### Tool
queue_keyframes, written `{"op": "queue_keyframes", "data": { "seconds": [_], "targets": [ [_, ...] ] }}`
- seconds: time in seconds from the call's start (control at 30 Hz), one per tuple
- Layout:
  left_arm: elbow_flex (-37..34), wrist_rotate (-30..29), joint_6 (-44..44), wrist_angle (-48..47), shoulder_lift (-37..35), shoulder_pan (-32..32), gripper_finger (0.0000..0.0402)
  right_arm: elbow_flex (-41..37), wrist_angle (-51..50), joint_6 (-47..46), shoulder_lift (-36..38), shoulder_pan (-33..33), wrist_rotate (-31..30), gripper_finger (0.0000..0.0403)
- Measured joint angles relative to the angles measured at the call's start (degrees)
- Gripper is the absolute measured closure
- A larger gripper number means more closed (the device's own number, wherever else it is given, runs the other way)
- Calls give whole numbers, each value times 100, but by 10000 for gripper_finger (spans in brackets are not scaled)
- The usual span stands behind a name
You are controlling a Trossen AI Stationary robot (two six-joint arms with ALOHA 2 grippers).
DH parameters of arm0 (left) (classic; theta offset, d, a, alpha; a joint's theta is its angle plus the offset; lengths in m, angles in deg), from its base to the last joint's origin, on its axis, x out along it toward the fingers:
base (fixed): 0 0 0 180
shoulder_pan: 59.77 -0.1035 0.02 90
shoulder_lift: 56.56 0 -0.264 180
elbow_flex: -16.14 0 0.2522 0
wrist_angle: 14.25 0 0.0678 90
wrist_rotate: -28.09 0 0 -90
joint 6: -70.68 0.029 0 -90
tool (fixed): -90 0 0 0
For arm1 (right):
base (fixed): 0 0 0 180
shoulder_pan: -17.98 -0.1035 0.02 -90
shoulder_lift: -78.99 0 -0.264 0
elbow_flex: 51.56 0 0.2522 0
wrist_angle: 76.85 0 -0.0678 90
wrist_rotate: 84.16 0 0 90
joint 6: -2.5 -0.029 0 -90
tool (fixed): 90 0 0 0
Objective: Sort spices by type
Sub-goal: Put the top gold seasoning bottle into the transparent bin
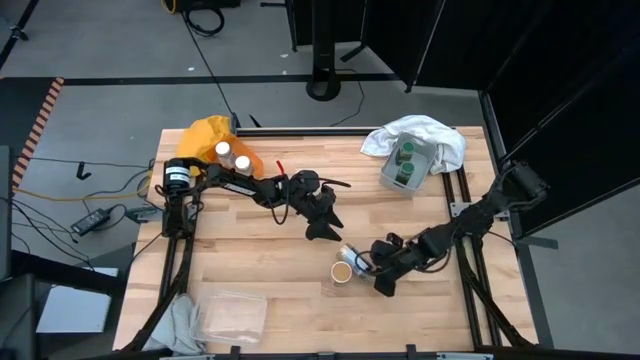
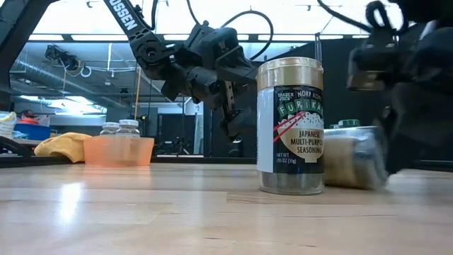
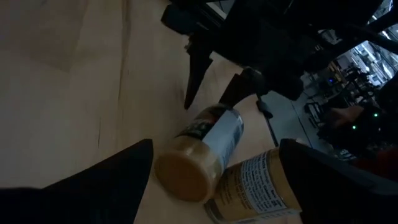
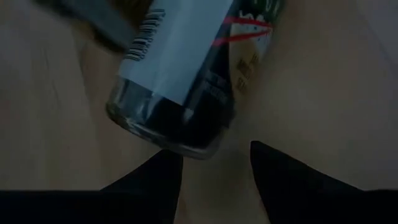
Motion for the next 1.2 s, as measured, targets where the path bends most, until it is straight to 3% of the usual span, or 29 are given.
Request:
{"op": "queue_keyframes", "data": {
  "seconds": [0.33,0.6,0.77,0.87,0.97,1.03,1.2],
  "targets": [
    [-2,6,45,-61,0,-11,46,0,485,515,83,1016,-505,208],
    [-6,959,229,-163,-26,-233,46,0,566,610,83,1332,-325,209],
    [307,1011,887,-1256,-414,-258,46,0,545,611,83,1330,-323,209],
    [663,394,2020,-2816,-743,-220,46,0,540,610,83,1329,-318,209],
    [1179,-1348,3295,-4618,-919,-48,46,0,511,610,85,1329,-315,209],
    [1452,-2130,3619,-5382,-933,71,46,0,512,610,85,1329,-318,209],
    [1537,-1774,3522,-5360,-933,244,46,0,493,610,85,1329,-353,209]
  ]
}}
